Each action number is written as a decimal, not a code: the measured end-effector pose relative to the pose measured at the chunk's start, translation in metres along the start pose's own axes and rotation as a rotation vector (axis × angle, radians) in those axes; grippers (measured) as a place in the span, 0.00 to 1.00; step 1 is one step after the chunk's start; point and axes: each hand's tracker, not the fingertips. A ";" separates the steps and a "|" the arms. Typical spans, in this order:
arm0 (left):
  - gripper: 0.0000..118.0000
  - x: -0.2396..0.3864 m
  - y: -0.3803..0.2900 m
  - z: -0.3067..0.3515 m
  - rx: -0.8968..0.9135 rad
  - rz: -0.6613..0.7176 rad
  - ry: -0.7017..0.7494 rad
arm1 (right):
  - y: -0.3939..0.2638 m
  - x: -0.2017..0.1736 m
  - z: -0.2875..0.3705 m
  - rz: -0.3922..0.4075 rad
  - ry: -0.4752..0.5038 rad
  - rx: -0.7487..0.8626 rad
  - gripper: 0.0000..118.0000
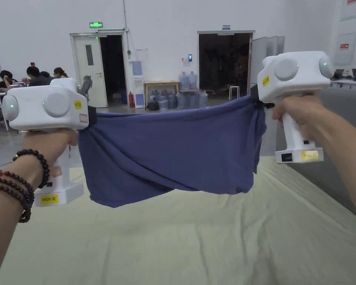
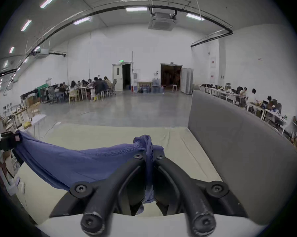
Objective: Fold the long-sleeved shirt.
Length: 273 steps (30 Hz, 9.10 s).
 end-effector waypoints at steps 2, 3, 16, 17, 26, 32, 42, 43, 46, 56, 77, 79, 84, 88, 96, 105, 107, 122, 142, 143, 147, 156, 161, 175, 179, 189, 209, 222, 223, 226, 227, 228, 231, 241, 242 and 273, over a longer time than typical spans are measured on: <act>0.01 0.000 -0.026 -0.015 -0.044 0.004 -0.009 | -0.026 0.001 -0.018 -0.016 0.002 -0.046 0.02; 0.01 -0.001 -0.042 -0.025 -0.075 0.002 -0.013 | -0.043 0.005 -0.032 -0.031 0.005 -0.076 0.02; 0.01 -0.017 -0.203 -0.052 -0.252 0.029 -0.080 | -0.224 0.031 -0.104 -0.086 0.052 -0.280 0.02; 0.01 -0.017 -0.210 -0.040 -0.247 0.010 -0.090 | -0.235 0.030 -0.094 -0.072 0.055 -0.274 0.02; 0.01 -0.027 -0.372 0.104 -0.413 -0.095 -0.147 | -0.396 0.041 0.040 0.086 0.164 -0.445 0.02; 0.01 -0.023 -0.438 0.119 -0.553 -0.073 -0.141 | -0.480 0.024 0.057 0.207 0.130 -0.632 0.02; 0.95 -0.048 -0.371 0.180 -0.419 0.001 -0.182 | -0.418 0.044 0.150 -0.085 0.082 -0.444 0.77; 0.76 -0.051 -0.370 0.187 -0.405 0.017 -0.186 | -0.426 0.046 0.147 -0.092 0.070 -0.446 0.55; 0.00 -0.046 -0.370 0.197 -0.348 -0.027 -0.169 | -0.447 0.042 0.145 -0.091 0.041 -0.506 0.00; 0.00 -0.046 -0.354 0.178 -0.392 -0.014 -0.184 | -0.459 0.021 0.078 -0.032 0.048 -0.607 0.80; 0.11 -0.031 -0.395 -0.077 -0.854 -0.007 -0.076 | -0.491 0.012 0.044 0.082 0.080 -0.721 0.06; 0.02 -0.032 -0.386 -0.068 -0.772 0.019 -0.069 | -0.490 0.011 0.043 0.086 0.080 -0.724 0.06; 0.02 -0.044 -0.336 -0.039 -0.615 0.066 -0.116 | -0.459 0.028 0.049 0.023 0.148 -0.635 0.06; 0.02 -0.053 -0.254 0.002 -0.426 0.073 -0.129 | -0.361 0.040 0.070 -0.032 0.168 -0.459 0.05; 0.02 -0.056 -0.083 0.051 -0.184 0.020 -0.060 | -0.155 0.056 0.049 0.048 0.077 -0.206 0.04; 0.02 -0.048 0.036 0.021 -0.038 0.012 0.031 | 0.010 0.041 0.024 0.032 0.002 -0.052 0.03; 0.02 -0.044 0.046 0.015 -0.016 0.009 0.038 | 0.022 0.035 0.021 0.044 -0.052 -0.021 0.03; 0.02 -0.034 -0.145 -0.110 -0.317 -0.016 -0.004 | -0.198 0.046 -0.133 -0.100 -0.023 -0.382 0.03; 0.02 -0.069 -0.390 0.110 -0.592 -0.040 -0.156 | -0.445 0.081 0.071 -0.015 0.153 -0.625 0.03; 0.02 -0.069 -0.401 0.117 -0.605 -0.040 -0.153 | -0.460 0.079 0.074 0.015 0.145 -0.660 0.03; 0.02 -0.071 -0.423 0.129 -0.631 -0.038 -0.152 | -0.485 0.079 0.070 0.006 0.148 -0.715 0.03; 0.98 -0.073 -0.382 0.156 -0.419 0.013 -0.168 | -0.451 0.086 0.108 -0.014 0.055 -0.544 0.88; 0.83 -0.074 -0.376 0.173 -0.483 0.015 -0.157 | -0.432 0.094 0.147 -0.137 0.045 -0.479 0.48; 1.00 -0.068 -0.433 0.123 -0.641 -0.047 -0.111 | -0.442 0.080 0.146 -0.090 0.056 -0.543 0.00; 0.90 -0.075 -0.454 0.105 -0.702 -0.056 -0.090 | -0.444 0.078 0.140 -0.074 0.053 -0.548 0.00; 0.05 -0.057 -0.440 0.126 -0.655 -0.126 -0.113 | -0.416 0.060 0.100 -0.023 0.090 -0.546 0.27; 0.05 -0.061 -0.354 0.131 -0.470 -0.004 -0.145 | -0.392 0.046 0.048 -0.007 0.110 -0.539 0.05; 0.05 -0.037 -0.083 0.073 -0.157 -0.086 -0.089 | -0.101 0.029 0.077 0.118 0.038 -0.101 0.05; 0.05 -0.034 -0.064 0.066 -0.154 -0.094 -0.078 | -0.073 0.028 0.074 0.118 0.011 -0.068 0.05; 0.05 -0.030 -0.014 0.043 -0.120 -0.110 -0.015 | -0.003 0.031 0.065 0.078 -0.020 0.003 0.05; 0.05 -0.030 -0.001 0.038 -0.107 -0.102 -0.003 | 0.010 0.028 0.068 0.069 -0.029 0.028 0.05; 0.05 -0.031 0.016 0.033 -0.092 -0.077 0.005 | 0.029 0.027 0.066 0.056 -0.041 0.048 0.05; 0.05 -0.035 0.054 0.022 -0.050 -0.012 0.010 | 0.074 0.022 0.069 0.041 -0.059 0.096 0.05; 0.05 -0.024 0.116 -0.003 0.011 -0.011 0.064 | 0.132 0.014 0.057 0.009 -0.096 0.184 0.05; 0.05 -0.024 0.113 -0.006 0.008 -0.018 0.062 | 0.128 0.014 0.053 0.001 -0.097 0.173 0.05; 0.05 -0.037 -0.336 0.120 -0.501 -0.268 -0.097 | -0.370 0.055 0.108 0.181 0.144 -0.416 0.05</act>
